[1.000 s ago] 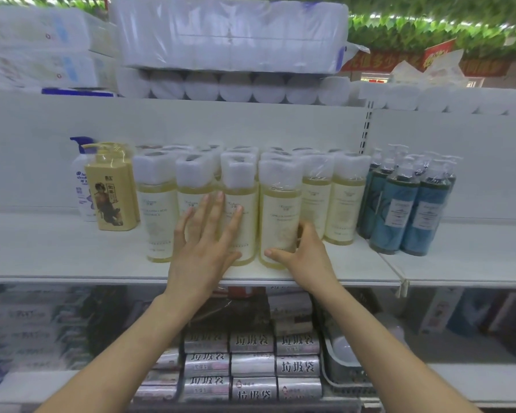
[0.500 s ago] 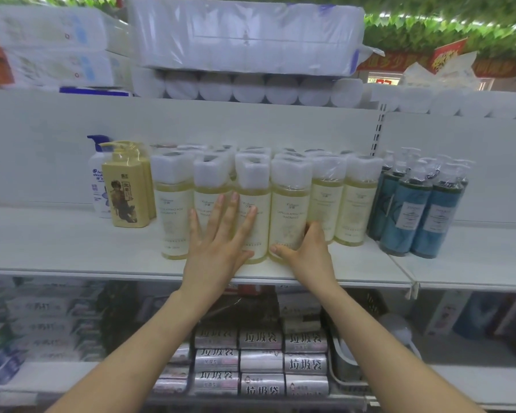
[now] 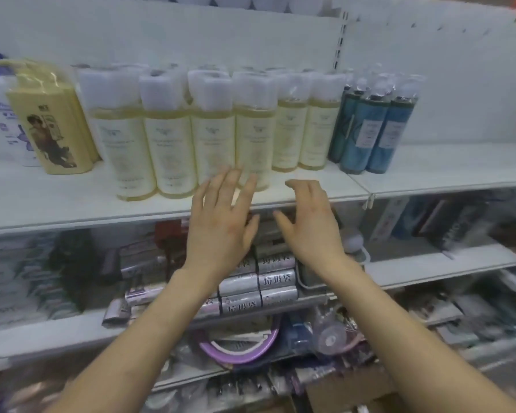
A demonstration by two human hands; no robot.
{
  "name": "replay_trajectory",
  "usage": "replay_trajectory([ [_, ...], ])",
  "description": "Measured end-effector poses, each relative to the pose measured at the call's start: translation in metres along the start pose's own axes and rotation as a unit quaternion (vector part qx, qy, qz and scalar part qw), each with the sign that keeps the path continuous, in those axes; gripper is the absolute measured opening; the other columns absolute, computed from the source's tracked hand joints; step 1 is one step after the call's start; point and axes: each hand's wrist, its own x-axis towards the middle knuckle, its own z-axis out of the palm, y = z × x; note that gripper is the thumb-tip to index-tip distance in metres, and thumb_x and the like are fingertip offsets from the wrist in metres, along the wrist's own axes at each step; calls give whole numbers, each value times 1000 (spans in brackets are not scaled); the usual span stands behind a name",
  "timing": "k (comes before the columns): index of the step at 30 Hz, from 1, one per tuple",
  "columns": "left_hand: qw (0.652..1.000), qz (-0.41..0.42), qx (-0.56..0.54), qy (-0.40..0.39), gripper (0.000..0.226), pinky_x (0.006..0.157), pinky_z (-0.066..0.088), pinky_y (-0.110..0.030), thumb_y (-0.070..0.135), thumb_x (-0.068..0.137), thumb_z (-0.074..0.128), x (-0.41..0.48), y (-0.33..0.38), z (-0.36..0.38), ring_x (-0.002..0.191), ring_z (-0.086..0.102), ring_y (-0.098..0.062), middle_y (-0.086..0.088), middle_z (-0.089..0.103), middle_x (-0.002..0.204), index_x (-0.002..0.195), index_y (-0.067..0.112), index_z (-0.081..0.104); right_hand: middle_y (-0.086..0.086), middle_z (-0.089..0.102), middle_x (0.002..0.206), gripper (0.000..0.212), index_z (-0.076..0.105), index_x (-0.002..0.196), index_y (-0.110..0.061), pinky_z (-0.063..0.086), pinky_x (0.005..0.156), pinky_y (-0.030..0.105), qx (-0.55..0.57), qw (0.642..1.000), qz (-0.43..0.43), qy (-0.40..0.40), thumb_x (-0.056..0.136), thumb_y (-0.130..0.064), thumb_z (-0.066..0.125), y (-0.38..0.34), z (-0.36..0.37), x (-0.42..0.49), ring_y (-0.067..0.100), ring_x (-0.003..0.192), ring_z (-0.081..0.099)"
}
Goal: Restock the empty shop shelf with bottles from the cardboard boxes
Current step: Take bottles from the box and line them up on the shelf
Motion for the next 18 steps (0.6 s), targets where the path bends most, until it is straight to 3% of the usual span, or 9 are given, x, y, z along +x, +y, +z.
replay_trajectory([
  [6, 992, -8, -71, -103, 68, 116, 42, -54, 31, 97, 71, -14, 105, 12, 151, 43, -36, -15, 43, 166, 158, 9, 48, 13, 51, 144, 61, 51, 149, -9, 46, 106, 49, -124, 992, 3, -27, 94, -25, 70, 65, -51, -65, 35, 130, 49],
  [9, 984, -13, -91, -151, 71, 113, 45, -54, 32, 96, 74, -35, 167, 23, 149, 46, -37, -16, 43, 166, 158, 10, 48, 12, 47, 152, 64, 45, 155, -12, 44, 110, 47, -156, 987, 5, -43, 97, -27, 68, 112, -78, -109, 32, 139, 45],
  [14, 963, -9, -128, -235, 70, 112, 49, -54, 37, 98, 69, -99, 277, 50, 148, 45, -36, -14, 41, 167, 160, 14, 45, 11, 50, 149, 71, 44, 156, -13, 49, 107, 49, -169, 982, 25, -75, 92, -29, 72, 216, -121, -206, 33, 134, 49],
  [18, 923, -77, -139, -349, 71, 115, 46, -51, 40, 104, 63, -173, 355, 67, 153, 38, -34, -11, 30, 173, 166, 18, 37, 12, 45, 155, 73, 37, 161, -14, 45, 112, 50, -160, 961, 89, -205, 97, -30, 69, 303, -131, -295, 34, 141, 45],
])
